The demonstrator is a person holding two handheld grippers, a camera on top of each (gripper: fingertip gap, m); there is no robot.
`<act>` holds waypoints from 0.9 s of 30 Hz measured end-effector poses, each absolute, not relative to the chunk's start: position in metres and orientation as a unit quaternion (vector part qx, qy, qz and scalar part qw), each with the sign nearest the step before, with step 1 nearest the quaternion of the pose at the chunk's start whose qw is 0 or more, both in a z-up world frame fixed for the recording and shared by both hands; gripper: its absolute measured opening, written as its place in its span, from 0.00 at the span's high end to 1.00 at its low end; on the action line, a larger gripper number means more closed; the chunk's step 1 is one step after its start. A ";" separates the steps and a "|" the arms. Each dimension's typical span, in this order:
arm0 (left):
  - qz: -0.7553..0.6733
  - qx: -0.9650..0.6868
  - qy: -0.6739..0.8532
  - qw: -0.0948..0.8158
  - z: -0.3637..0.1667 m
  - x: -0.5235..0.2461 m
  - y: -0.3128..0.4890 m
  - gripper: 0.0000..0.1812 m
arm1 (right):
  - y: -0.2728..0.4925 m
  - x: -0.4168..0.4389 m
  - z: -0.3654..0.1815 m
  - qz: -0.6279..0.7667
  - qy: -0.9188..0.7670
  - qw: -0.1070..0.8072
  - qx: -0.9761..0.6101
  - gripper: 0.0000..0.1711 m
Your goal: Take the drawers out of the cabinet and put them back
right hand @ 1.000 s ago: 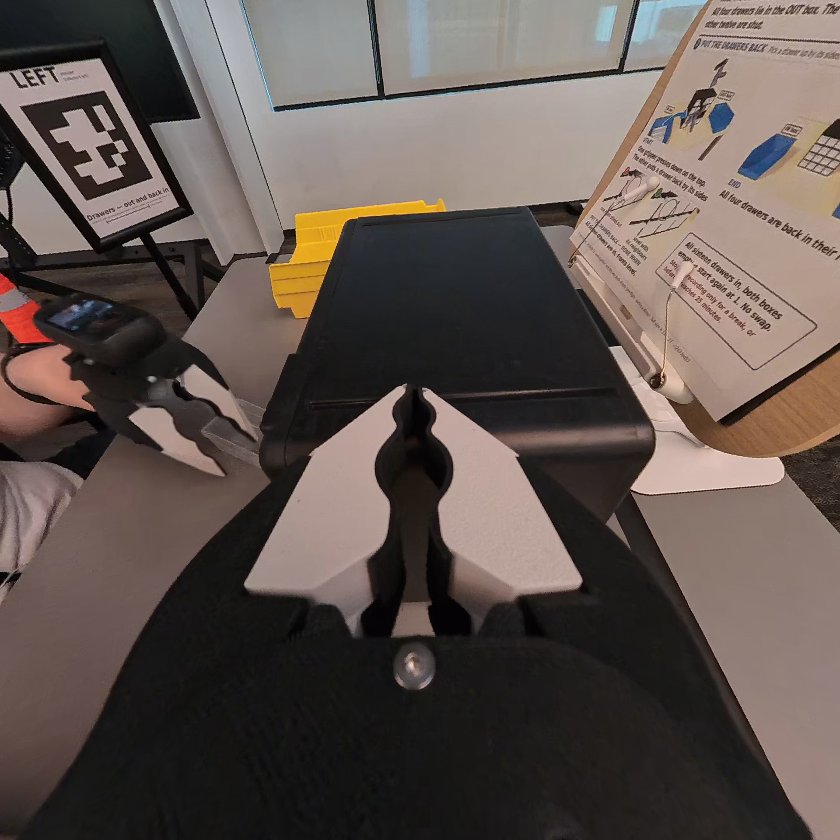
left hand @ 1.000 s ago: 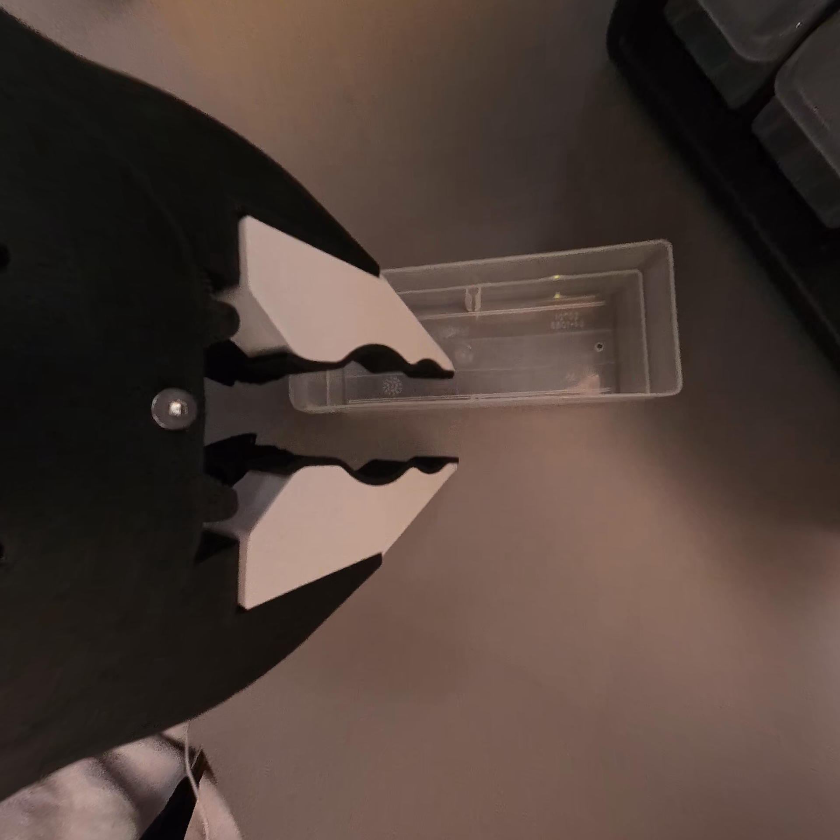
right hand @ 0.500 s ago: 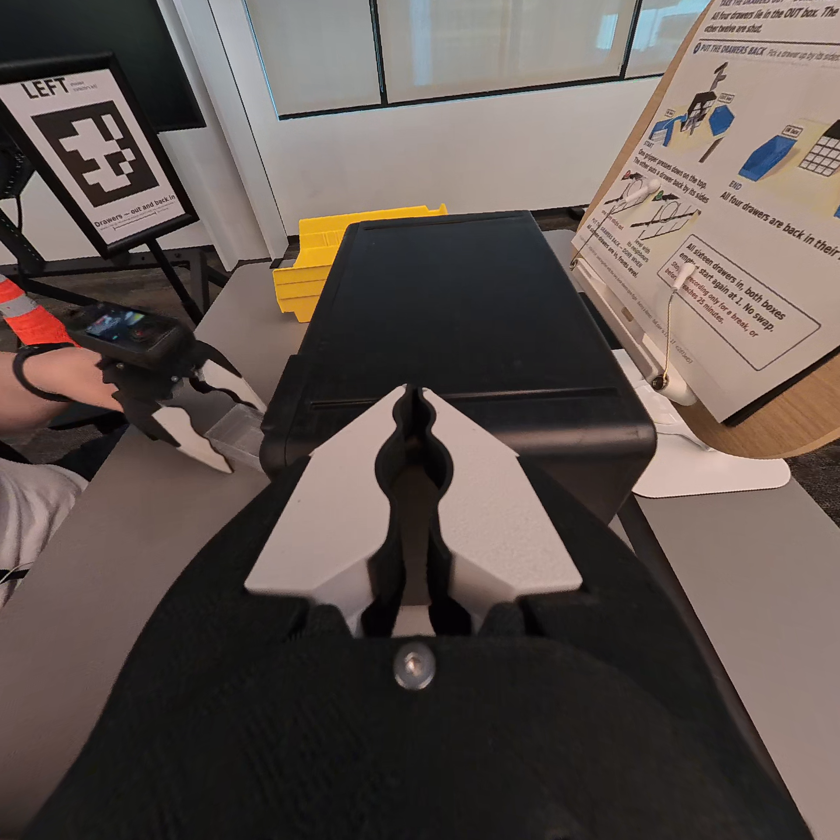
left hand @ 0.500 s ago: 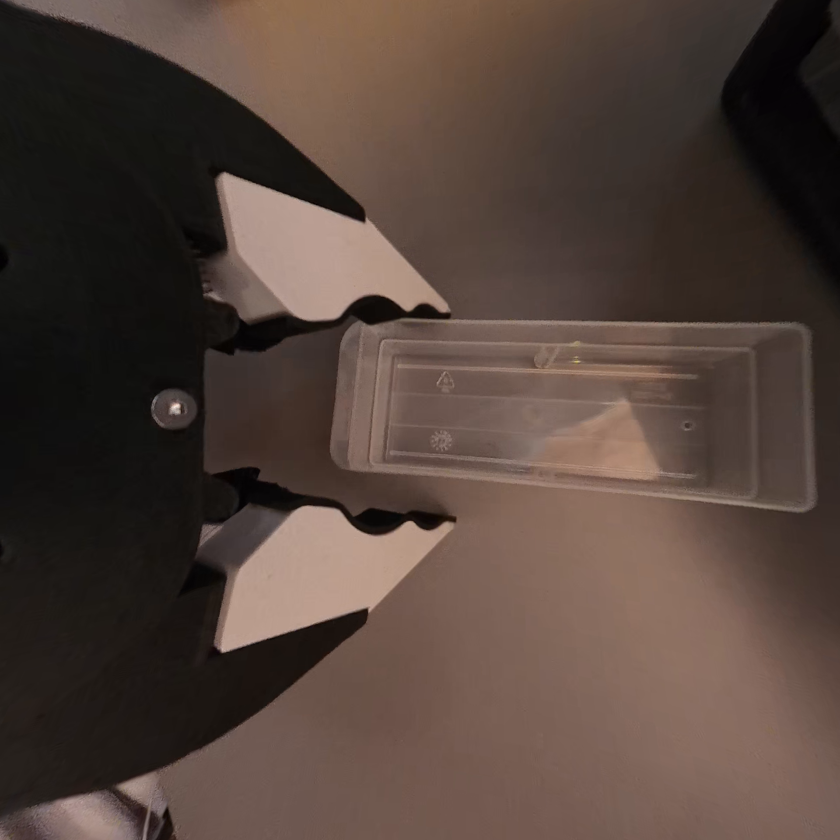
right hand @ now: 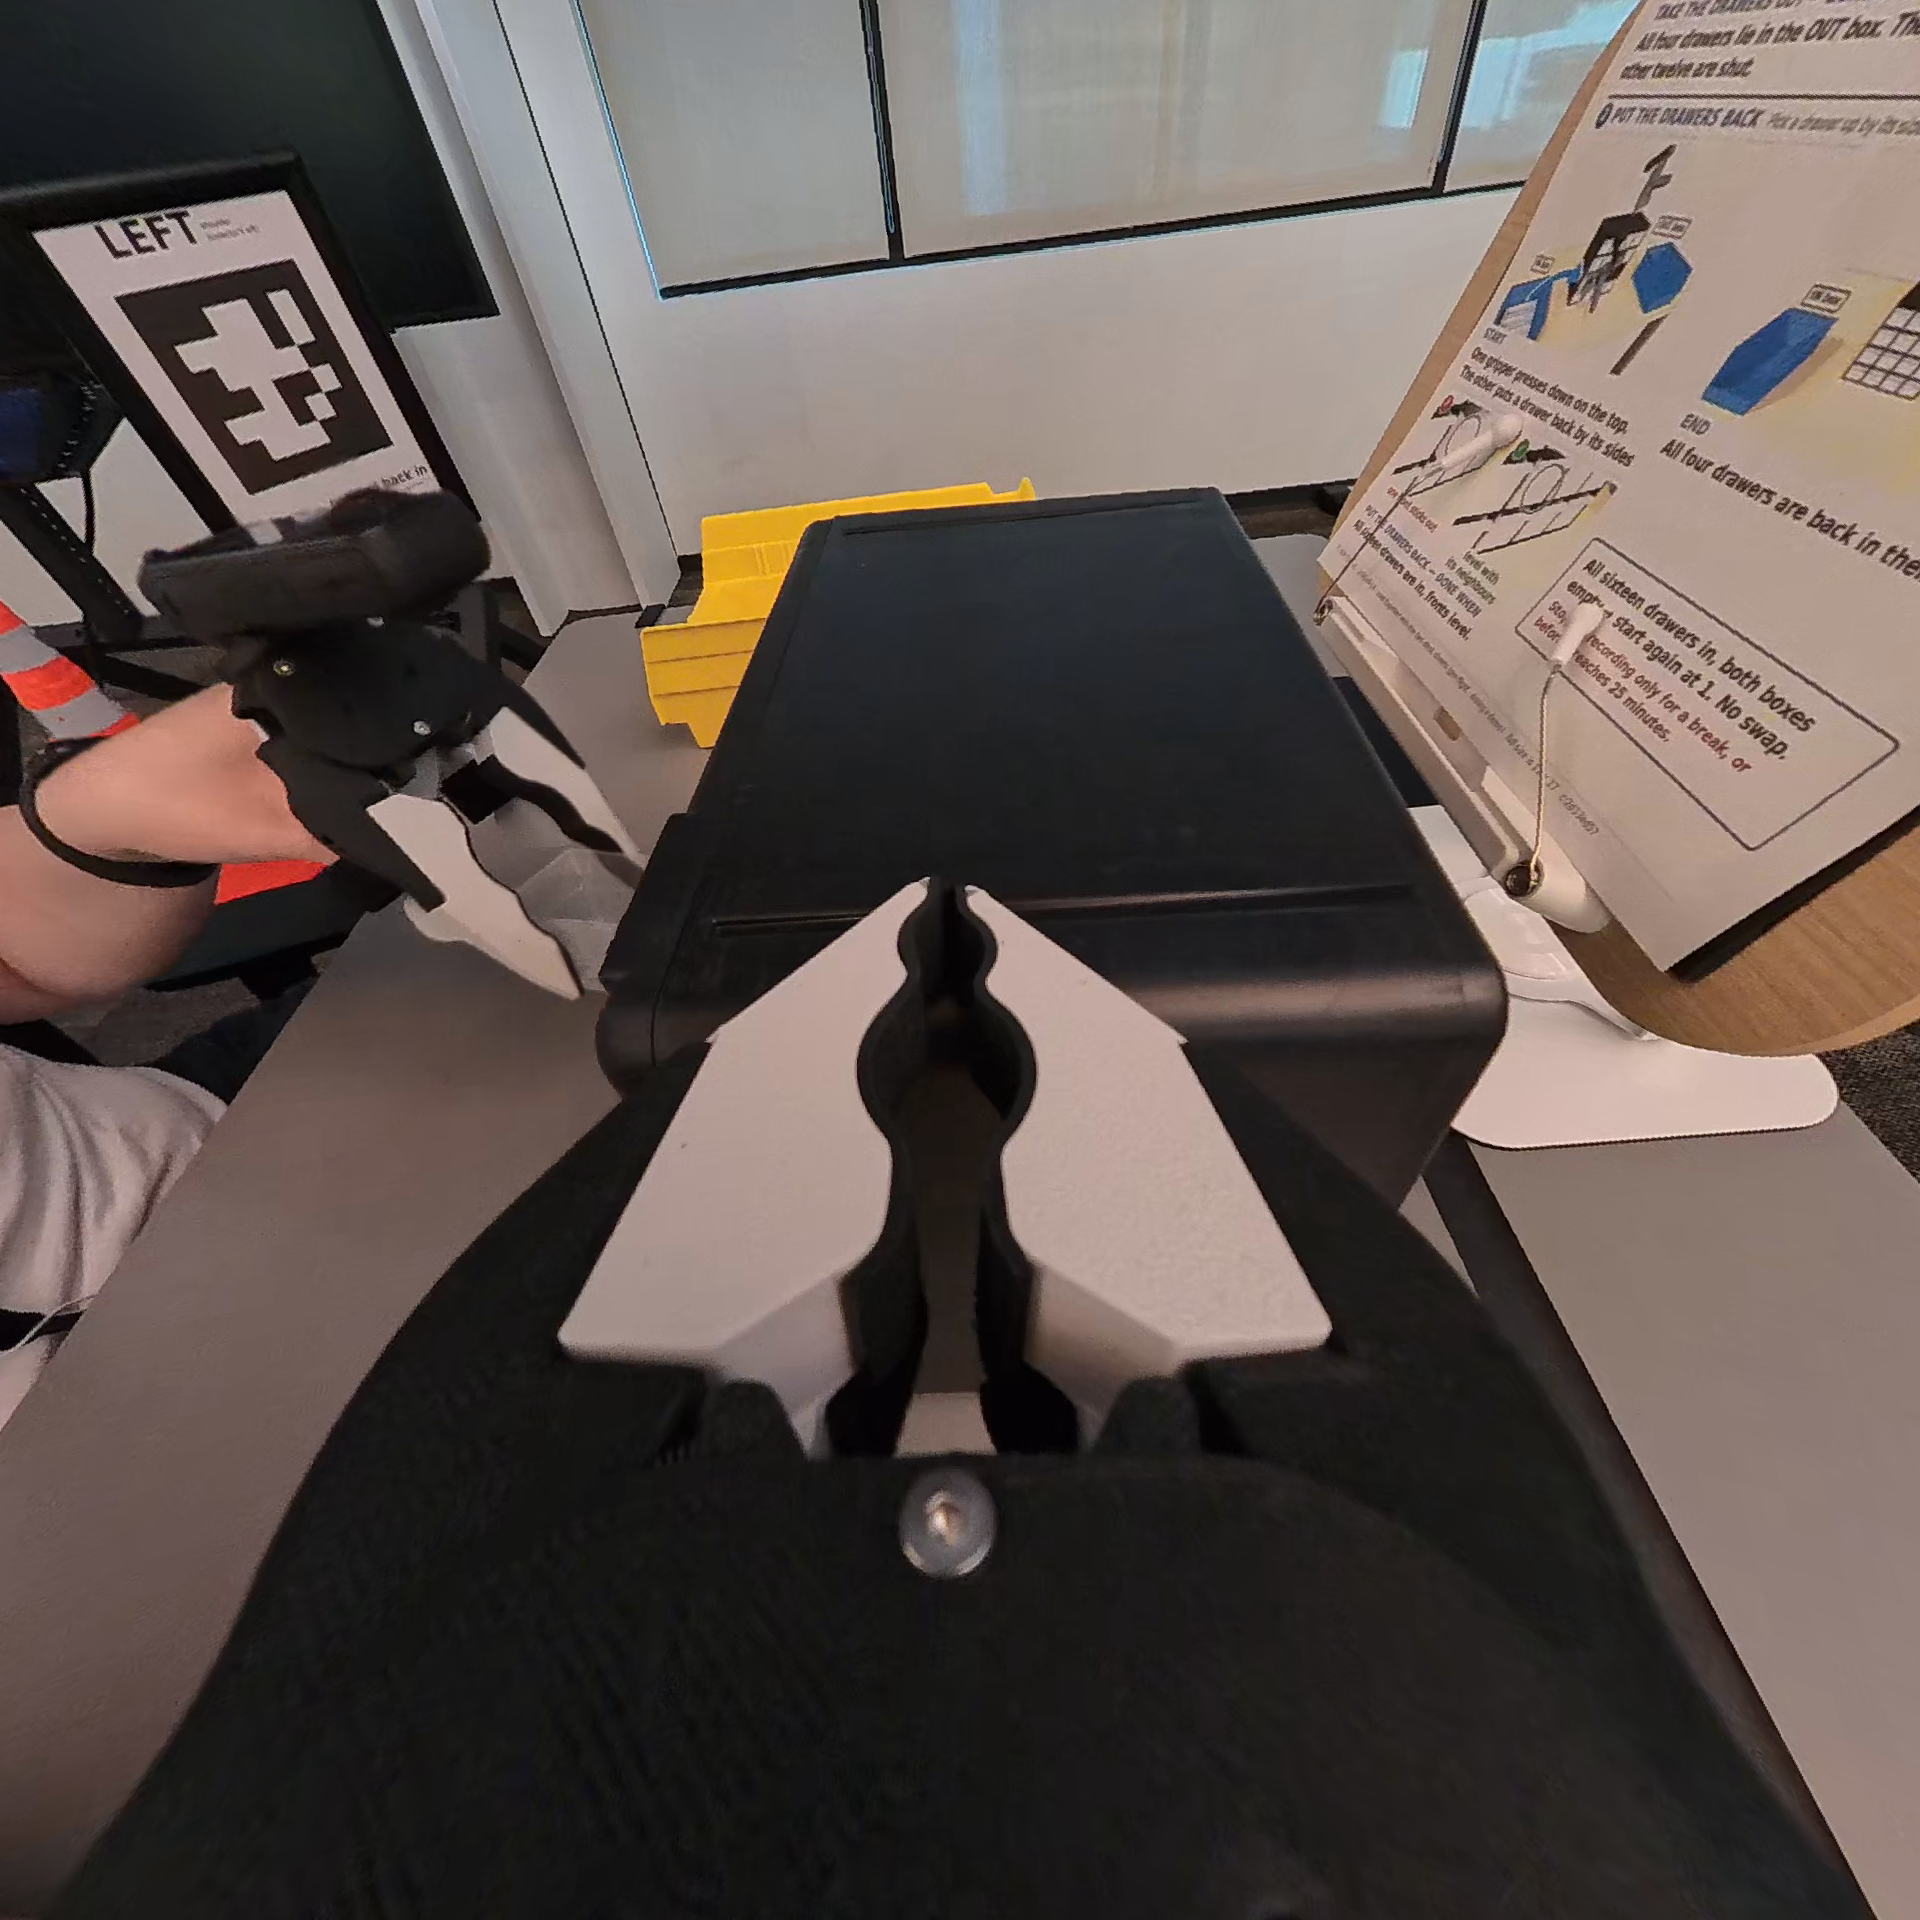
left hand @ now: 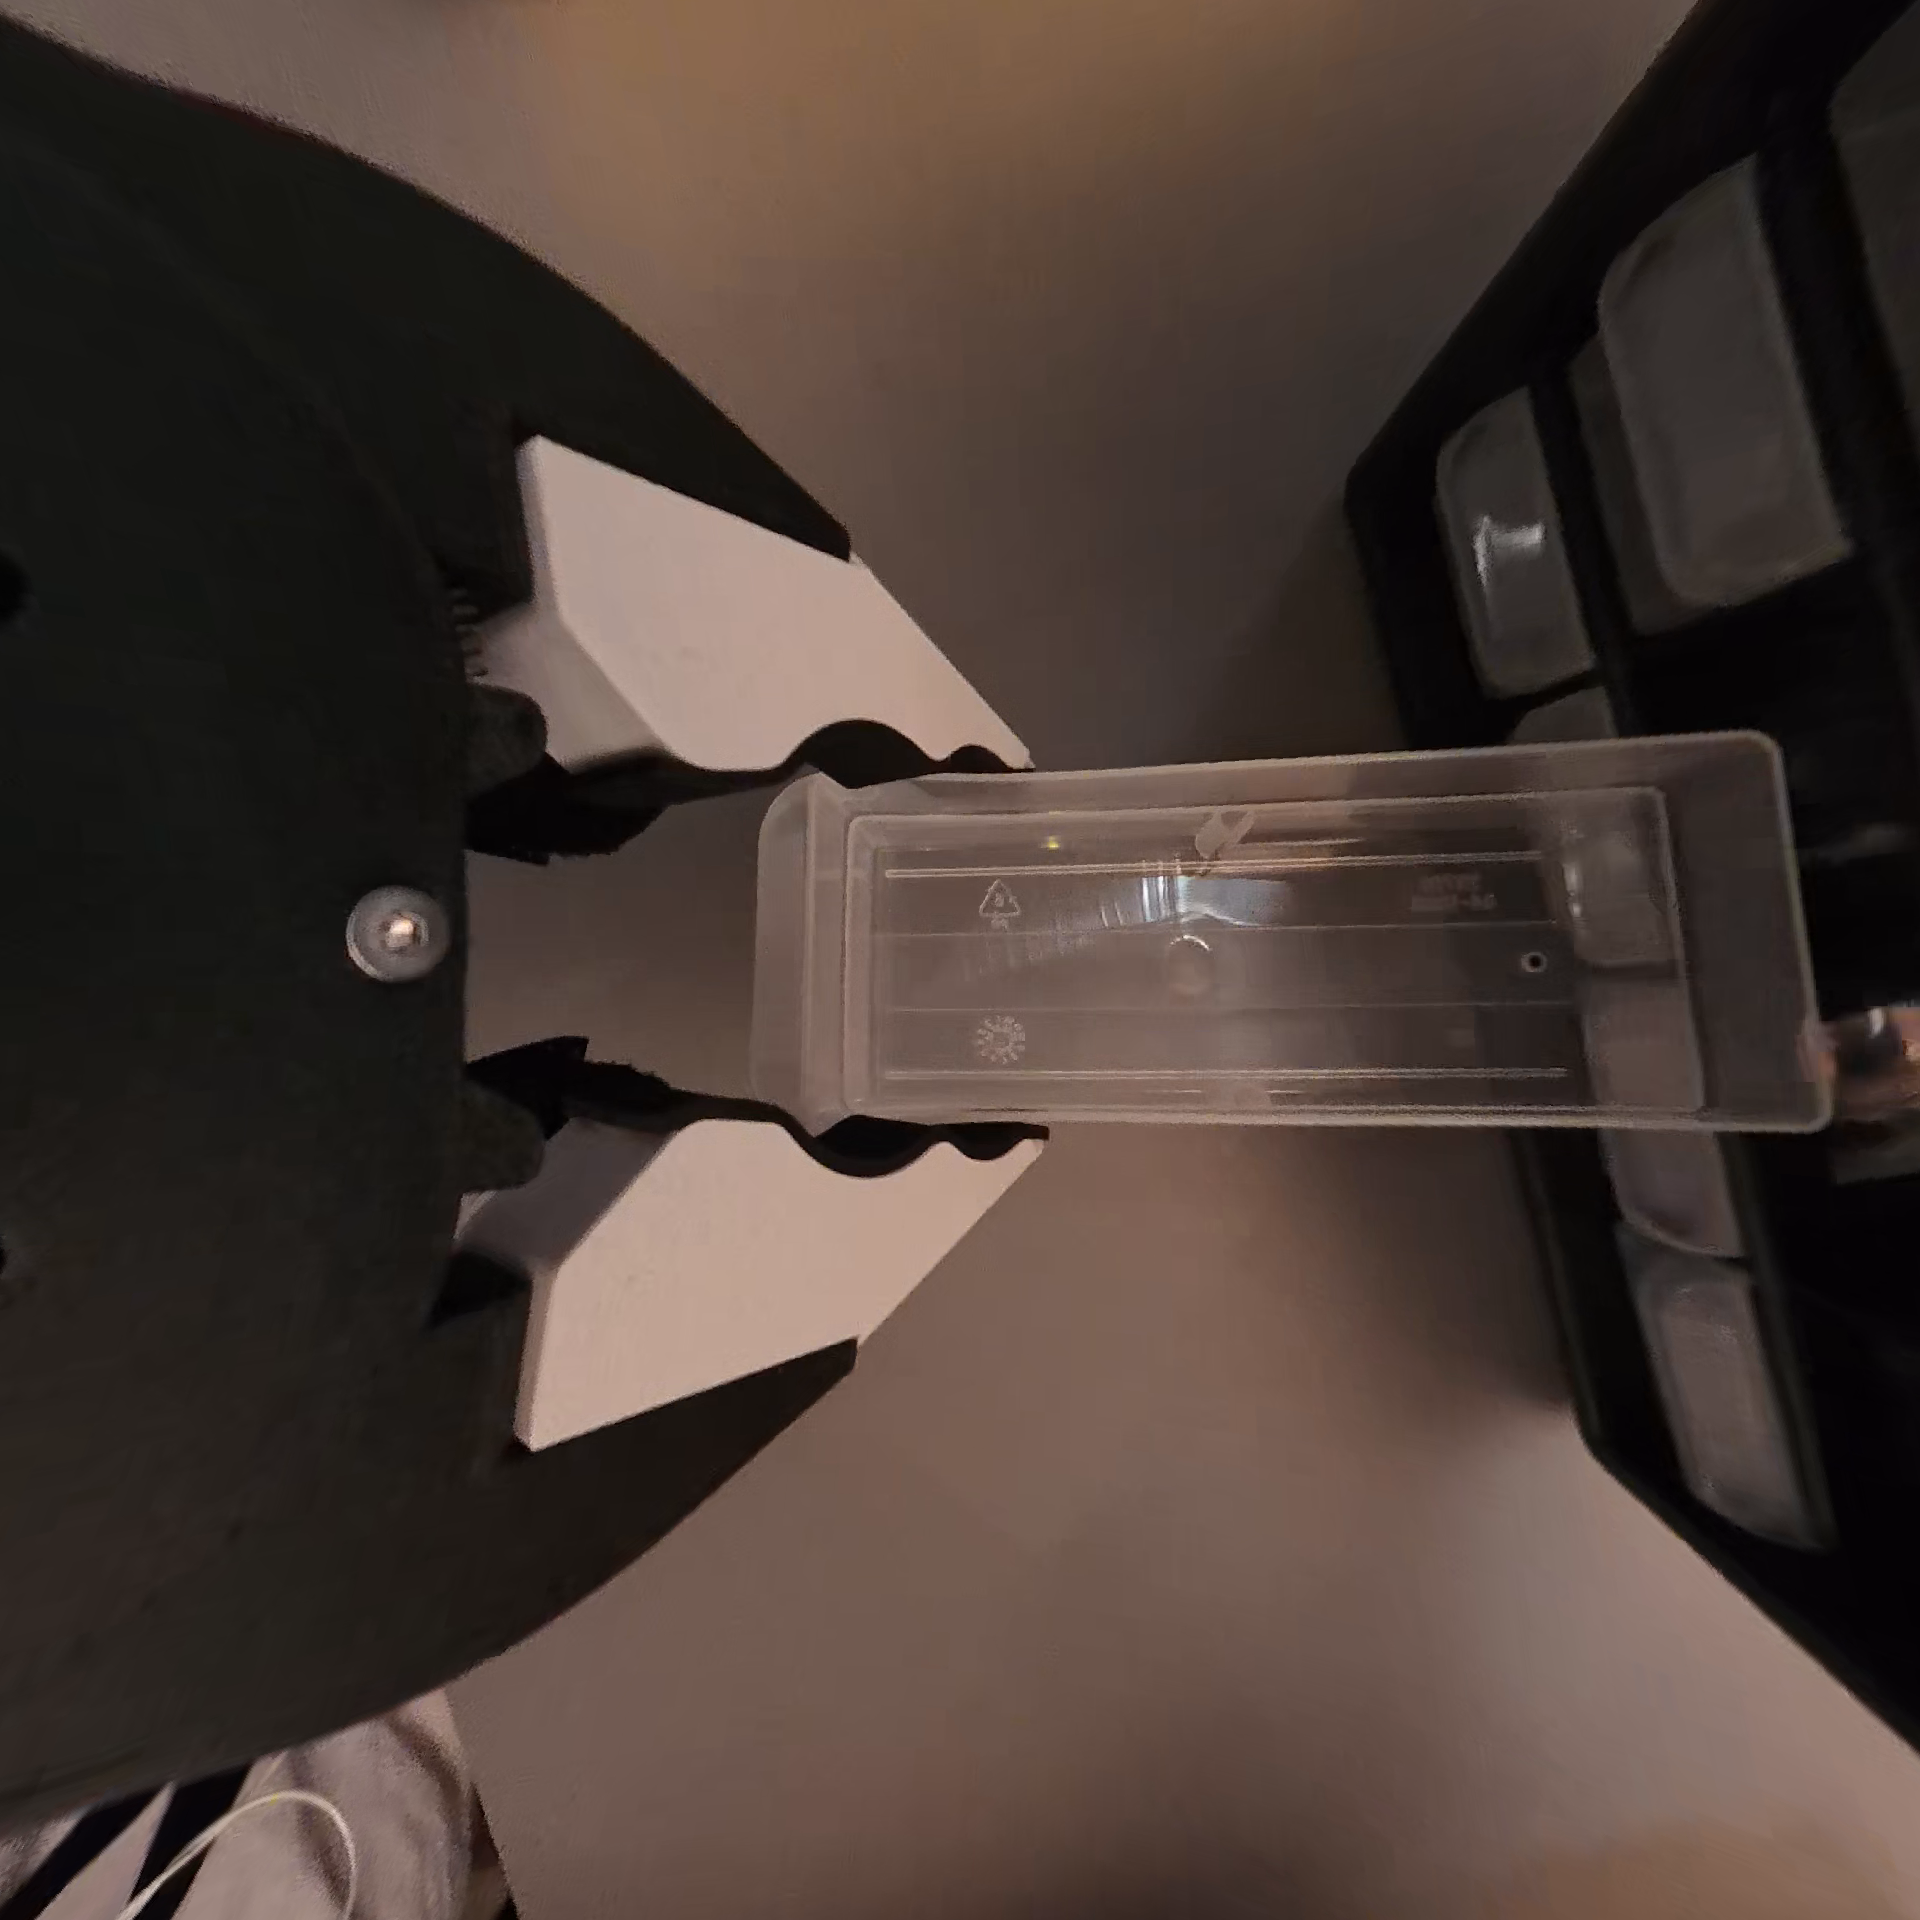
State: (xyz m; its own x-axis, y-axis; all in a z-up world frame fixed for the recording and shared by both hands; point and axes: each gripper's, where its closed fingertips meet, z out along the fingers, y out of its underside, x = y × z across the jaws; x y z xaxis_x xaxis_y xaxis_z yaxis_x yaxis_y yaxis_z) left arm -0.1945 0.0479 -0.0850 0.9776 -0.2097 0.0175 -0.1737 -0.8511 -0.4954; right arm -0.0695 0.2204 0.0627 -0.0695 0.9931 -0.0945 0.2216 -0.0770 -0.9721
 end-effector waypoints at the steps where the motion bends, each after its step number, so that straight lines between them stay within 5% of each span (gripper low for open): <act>1: -0.024 -0.962 0.098 0.253 -0.084 -0.197 0.050 0.65 | 0.220 -0.069 0.063 0.484 -0.549 0.399 -0.552 1.00; 27: 0.052 -0.972 0.054 0.222 -0.073 -0.201 0.078 0.65 | 0.220 -0.069 0.064 0.509 -0.541 0.391 -0.543 1.00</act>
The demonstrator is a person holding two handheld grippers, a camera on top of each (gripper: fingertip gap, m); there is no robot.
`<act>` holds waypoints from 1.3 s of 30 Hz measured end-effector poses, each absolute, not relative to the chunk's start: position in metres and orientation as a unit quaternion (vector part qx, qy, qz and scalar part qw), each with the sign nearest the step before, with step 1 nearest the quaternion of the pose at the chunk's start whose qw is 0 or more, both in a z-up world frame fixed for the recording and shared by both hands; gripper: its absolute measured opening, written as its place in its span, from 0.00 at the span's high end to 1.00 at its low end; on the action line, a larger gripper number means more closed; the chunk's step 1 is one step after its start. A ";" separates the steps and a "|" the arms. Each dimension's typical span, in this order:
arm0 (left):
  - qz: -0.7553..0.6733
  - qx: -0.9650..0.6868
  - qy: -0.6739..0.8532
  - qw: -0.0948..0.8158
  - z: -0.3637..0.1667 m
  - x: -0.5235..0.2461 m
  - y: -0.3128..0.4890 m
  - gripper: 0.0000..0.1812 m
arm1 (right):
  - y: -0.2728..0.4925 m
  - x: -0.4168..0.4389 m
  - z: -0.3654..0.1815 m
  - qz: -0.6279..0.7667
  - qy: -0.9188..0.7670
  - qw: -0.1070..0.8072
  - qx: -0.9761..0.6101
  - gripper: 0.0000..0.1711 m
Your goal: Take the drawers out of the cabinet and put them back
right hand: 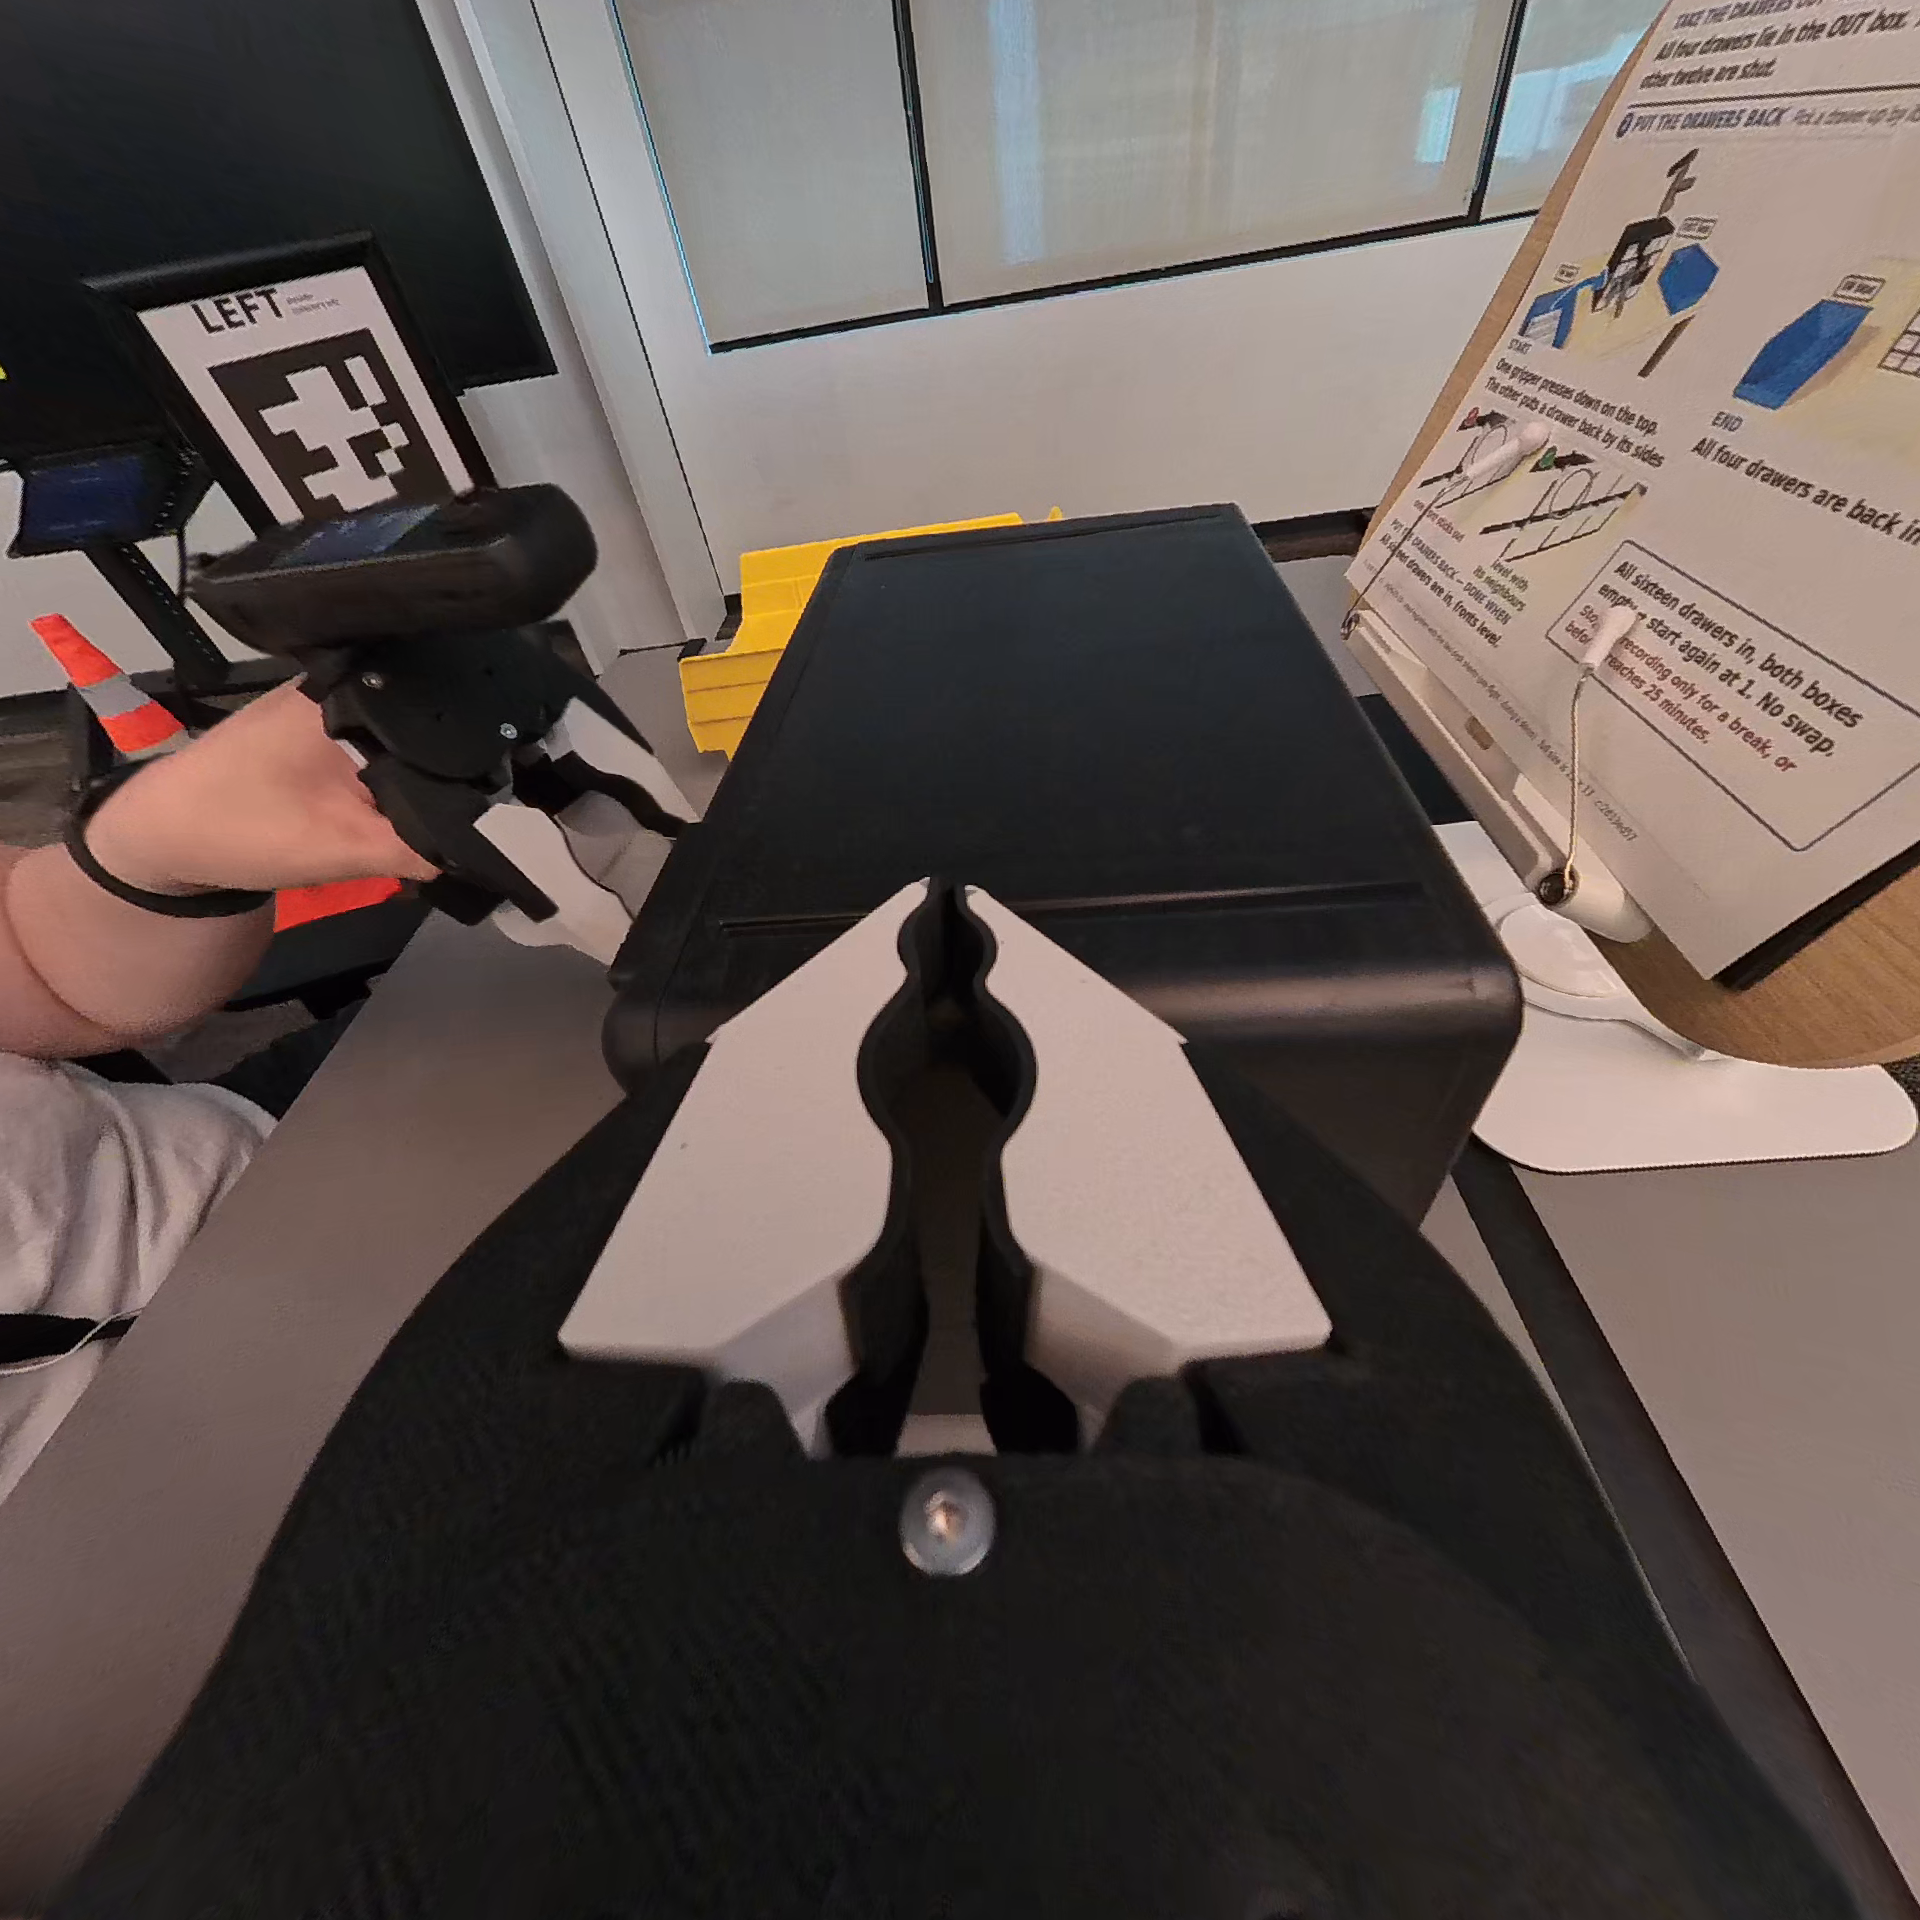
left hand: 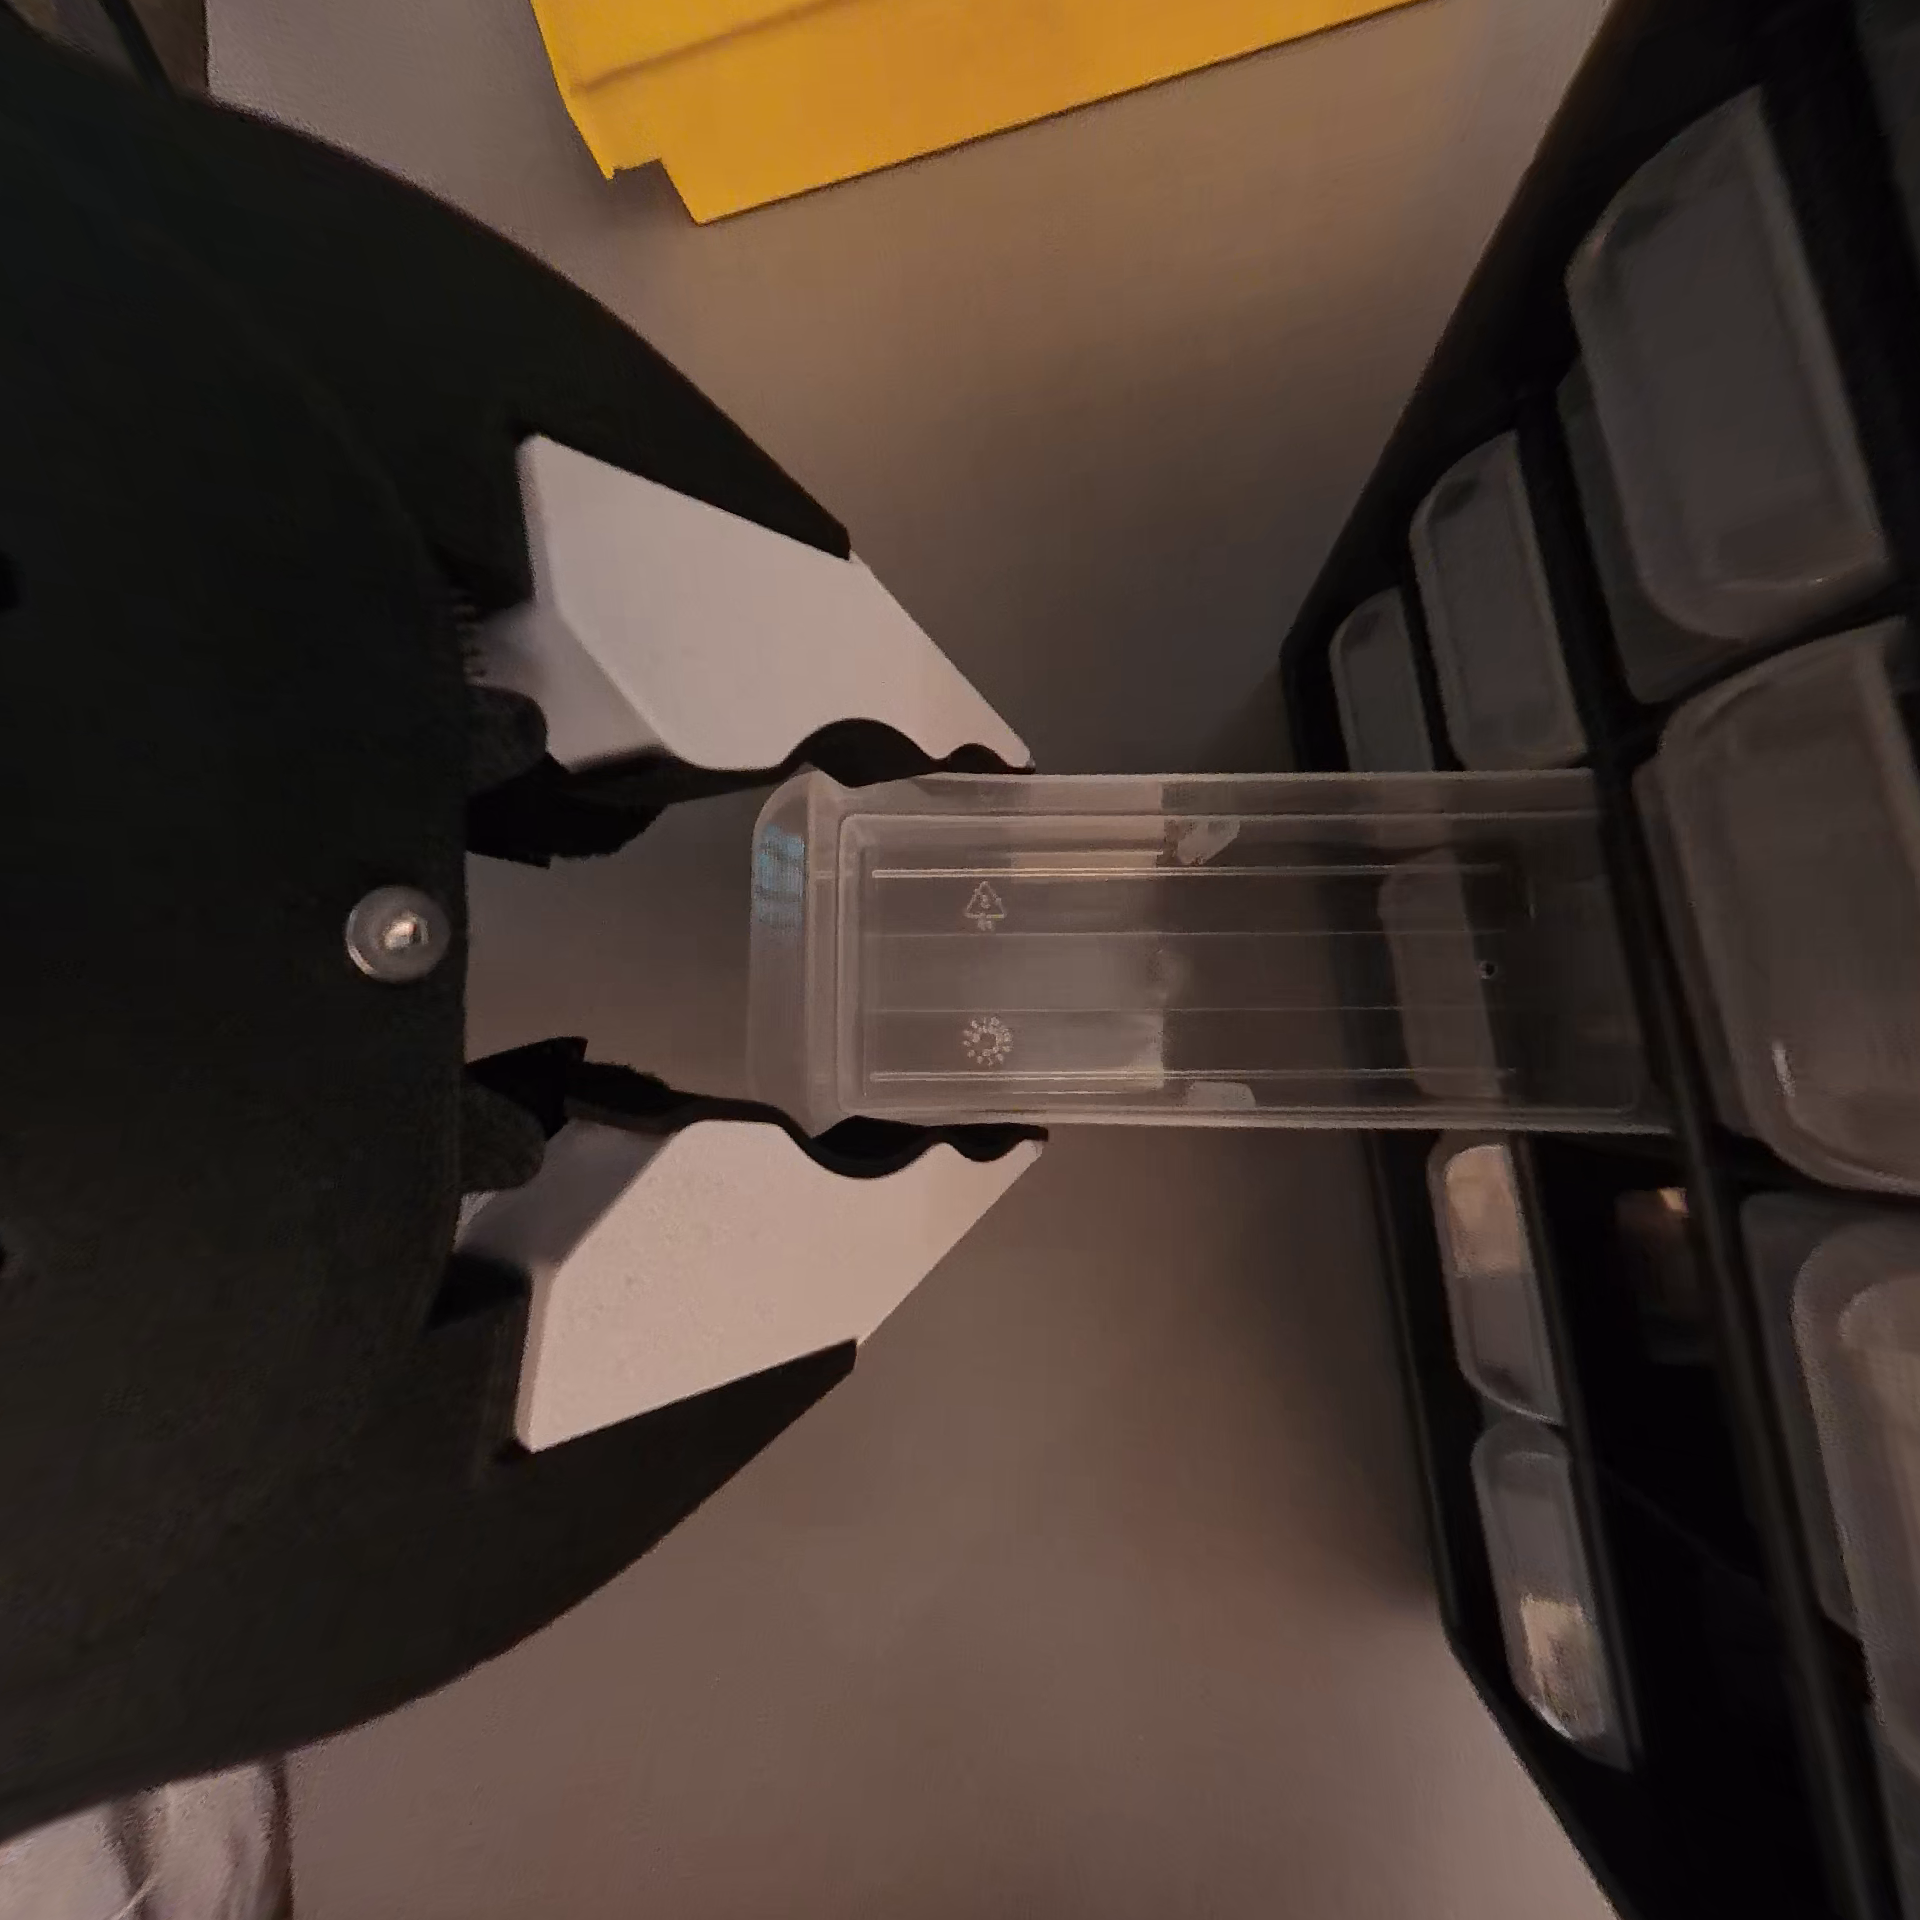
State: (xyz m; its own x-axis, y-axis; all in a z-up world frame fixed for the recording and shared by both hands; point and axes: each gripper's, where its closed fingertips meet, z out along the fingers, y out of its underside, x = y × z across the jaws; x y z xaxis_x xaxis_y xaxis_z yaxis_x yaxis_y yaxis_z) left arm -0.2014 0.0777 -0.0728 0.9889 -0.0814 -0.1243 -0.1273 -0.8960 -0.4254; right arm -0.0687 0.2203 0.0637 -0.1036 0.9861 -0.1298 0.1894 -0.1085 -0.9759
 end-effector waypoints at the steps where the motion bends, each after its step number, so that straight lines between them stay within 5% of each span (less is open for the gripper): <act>1: 0.055 -0.972 0.050 0.223 -0.074 -0.200 0.082 0.65 | 0.220 -0.069 0.064 0.509 -0.541 0.392 -0.543 1.00; 10: 0.076 -0.952 0.090 0.282 -0.087 -0.196 0.119 0.58 | 0.220 -0.069 0.064 0.519 -0.537 0.387 -0.541 1.00; 12: 0.103 -0.934 0.112 0.322 -0.075 -0.203 0.118 0.46 | 0.220 -0.069 0.064 0.521 -0.536 0.386 -0.540 1.00; 17: 0.088 -0.847 0.248 0.462 -0.037 -0.176 0.090 0.46 | 0.220 -0.069 0.064 0.524 -0.536 0.384 -0.540 1.00; 20: 0.125 -0.782 0.333 0.512 -0.032 -0.167 0.067 0.59 | 0.220 -0.069 0.064 0.529 -0.534 0.381 -0.538 1.00; 23: 0.199 -0.728 0.391 0.527 -0.037 -0.171 0.060 0.83 | 0.220 -0.069 0.064 0.532 -0.533 0.381 -0.537 1.00; 28: 0.210 -0.747 0.406 0.482 -0.066 -0.180 0.067 0.84 | 0.220 -0.069 0.064 0.537 -0.529 0.379 -0.536 1.00; 32: 0.203 -0.738 0.406 0.500 -0.063 -0.178 0.078 0.99 | 0.220 -0.068 0.064 0.544 -0.528 0.375 -0.534 1.00; 39: 0.182 -0.762 0.374 0.496 -0.070 -0.187 0.125 0.98 | 0.220 -0.069 0.064 0.547 -0.526 0.373 -0.533 1.00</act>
